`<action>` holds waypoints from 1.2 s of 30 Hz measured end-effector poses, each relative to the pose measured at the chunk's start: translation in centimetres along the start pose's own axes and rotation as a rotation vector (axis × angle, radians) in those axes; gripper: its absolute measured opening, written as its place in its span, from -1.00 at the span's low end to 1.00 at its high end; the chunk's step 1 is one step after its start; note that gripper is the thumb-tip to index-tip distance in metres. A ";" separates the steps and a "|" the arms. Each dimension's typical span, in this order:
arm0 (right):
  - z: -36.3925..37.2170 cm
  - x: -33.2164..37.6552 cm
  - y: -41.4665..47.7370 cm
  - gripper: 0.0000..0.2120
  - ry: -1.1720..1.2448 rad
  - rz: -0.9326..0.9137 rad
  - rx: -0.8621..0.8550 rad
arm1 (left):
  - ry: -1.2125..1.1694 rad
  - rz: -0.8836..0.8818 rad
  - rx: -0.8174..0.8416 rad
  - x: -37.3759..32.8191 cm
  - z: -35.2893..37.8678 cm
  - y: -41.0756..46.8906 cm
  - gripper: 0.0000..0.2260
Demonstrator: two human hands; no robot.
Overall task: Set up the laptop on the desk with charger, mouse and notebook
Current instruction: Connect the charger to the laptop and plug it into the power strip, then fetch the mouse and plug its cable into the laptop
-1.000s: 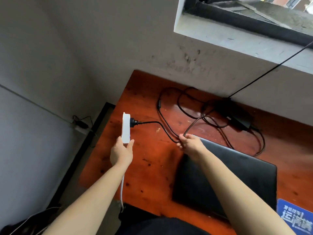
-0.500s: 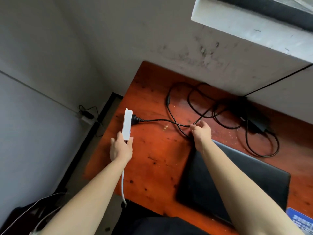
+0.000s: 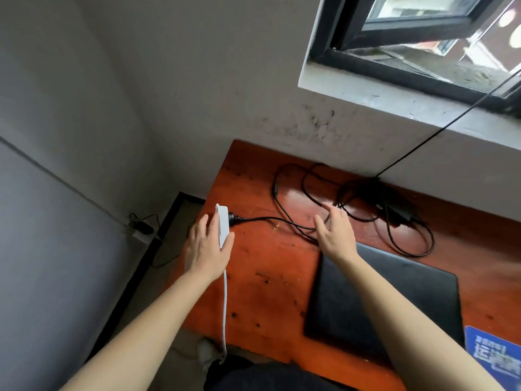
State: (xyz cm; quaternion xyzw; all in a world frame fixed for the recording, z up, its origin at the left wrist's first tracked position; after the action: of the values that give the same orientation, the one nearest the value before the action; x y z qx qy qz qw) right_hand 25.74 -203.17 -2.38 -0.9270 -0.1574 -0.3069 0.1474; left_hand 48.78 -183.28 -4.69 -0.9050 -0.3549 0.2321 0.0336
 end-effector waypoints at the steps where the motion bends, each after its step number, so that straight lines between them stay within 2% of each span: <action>1: 0.0 0.7 -1.0 -0.56 -0.078 -0.086 -0.034 | 0.051 0.055 -0.035 -0.1 -0.7 -0.4 -0.40; 5: 0.5 3.2 -3.8 -0.46 -0.395 -0.358 -0.120 | 0.186 0.133 -0.160 -0.4 -3.3 -2.0 -0.39; 8: 0.6 4.7 -3.9 -0.35 -0.455 -0.475 -0.091 | 0.249 0.093 -0.244 -0.9 -5.3 -3.3 -0.40; 13: -0.1 6.3 -3.6 -0.31 -0.446 -0.713 -0.062 | 0.275 -0.153 -0.389 -1.3 -7.3 -8.5 -0.39; 18: 2.1 7.3 -5.7 -0.27 -0.365 -0.908 0.113 | 0.299 -0.420 -0.450 -1.6 -5.8 -18.8 -0.39; 21: 4.4 9.9 -10.4 -0.25 -0.327 -0.983 0.265 | 0.345 -0.579 -0.466 -0.7 -6.3 -27.1 -0.39; 25: 6.4 15.6 -21.6 -0.26 -0.252 -1.240 0.394 | 0.410 -0.828 -0.587 0.8 -9.3 -40.6 -0.39; 29: 6.7 20.1 -34.0 -0.26 -0.199 -1.509 0.453 | 0.396 -1.041 -0.733 1.6 -11.3 -53.4 -0.37; 30: 6.8 20.5 -34.7 -0.25 -0.201 -1.516 0.447 | 0.388 -1.050 -0.740 1.6 -11.7 -54.2 -0.37; 36: 8.2 22.7 -56.8 -0.24 -0.129 -1.808 0.552 | 0.413 -1.300 -0.926 2.9 -8.7 -76.0 -0.40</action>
State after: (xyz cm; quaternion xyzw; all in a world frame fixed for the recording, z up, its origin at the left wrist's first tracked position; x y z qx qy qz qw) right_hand 25.57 -144.04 15.30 -0.4013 -0.8908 -0.2049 0.0586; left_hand 6.90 -123.74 19.07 -0.4657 -0.8543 -0.1747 -0.1508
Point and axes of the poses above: each hand's wrist, its own y-axis towards the middle knuckle, its own z-axis out of the palm, x = y × z, the point moved 5 cm from there along y, towards the middle knuckle, and after that the axes turned 3 degrees about x, right-handed, at the moved point
